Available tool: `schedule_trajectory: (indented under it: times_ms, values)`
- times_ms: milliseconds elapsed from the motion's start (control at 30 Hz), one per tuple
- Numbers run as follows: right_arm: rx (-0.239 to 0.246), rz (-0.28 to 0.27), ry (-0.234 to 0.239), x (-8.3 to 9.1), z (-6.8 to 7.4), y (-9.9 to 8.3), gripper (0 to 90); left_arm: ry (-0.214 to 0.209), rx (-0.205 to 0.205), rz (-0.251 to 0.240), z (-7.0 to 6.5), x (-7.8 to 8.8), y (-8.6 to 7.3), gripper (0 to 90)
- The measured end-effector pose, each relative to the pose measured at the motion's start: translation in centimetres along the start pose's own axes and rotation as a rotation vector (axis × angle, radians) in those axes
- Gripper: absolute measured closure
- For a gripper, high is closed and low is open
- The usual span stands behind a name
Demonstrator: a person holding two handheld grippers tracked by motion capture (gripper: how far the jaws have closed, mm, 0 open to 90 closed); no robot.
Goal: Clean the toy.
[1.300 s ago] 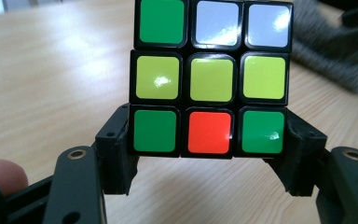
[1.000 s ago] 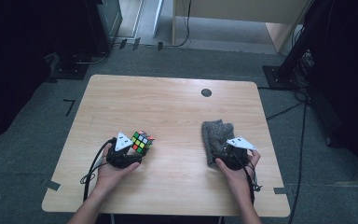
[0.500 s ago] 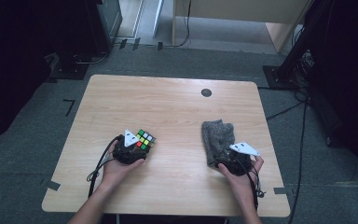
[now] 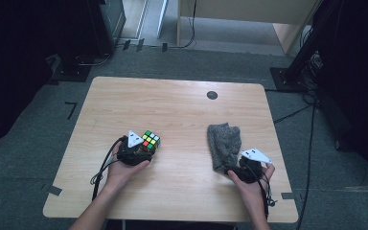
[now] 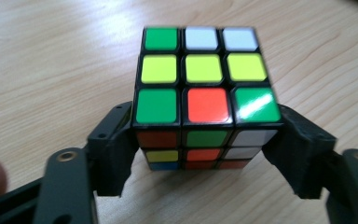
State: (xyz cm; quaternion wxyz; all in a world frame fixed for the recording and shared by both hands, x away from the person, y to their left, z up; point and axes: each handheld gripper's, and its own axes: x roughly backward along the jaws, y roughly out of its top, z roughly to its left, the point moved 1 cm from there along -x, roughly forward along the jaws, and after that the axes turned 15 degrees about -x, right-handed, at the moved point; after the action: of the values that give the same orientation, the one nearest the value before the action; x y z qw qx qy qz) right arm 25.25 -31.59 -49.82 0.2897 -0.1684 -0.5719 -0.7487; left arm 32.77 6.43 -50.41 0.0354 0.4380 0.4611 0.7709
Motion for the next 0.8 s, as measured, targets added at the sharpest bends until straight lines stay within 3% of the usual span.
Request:
schedule_trajectory:
  times_ms: [100,200,367,567,667,800]
  values:
    - [-0.005,-0.008,0.043,0.4,0.2,0.4,13.2,-0.020,0.019,-0.042,0.3,1.2,0.1,24.9]
    - [0.008,-0.025,0.054,1.0,0.5,1.2,13.1,-0.029,0.040,-0.072,0.9,2.5,0.2,22.8]
    - [0.070,0.020,0.092,2.2,0.1,1.4,6.9,-0.019,0.067,-0.120,1.7,5.0,0.3,21.6]
    - [0.073,0.043,0.074,3.7,-1.9,0.5,6.9,0.017,0.074,-0.135,2.5,7.6,-0.8,21.2]
    - [0.051,0.041,0.062,4.4,-3.1,0.1,6.9,0.034,0.085,-0.152,3.1,9.2,-2.0,21.3]
    - [0.023,0.051,0.035,5.1,-4.8,-0.8,6.9,0.046,0.132,-0.173,4.1,10.8,-4.3,21.7]
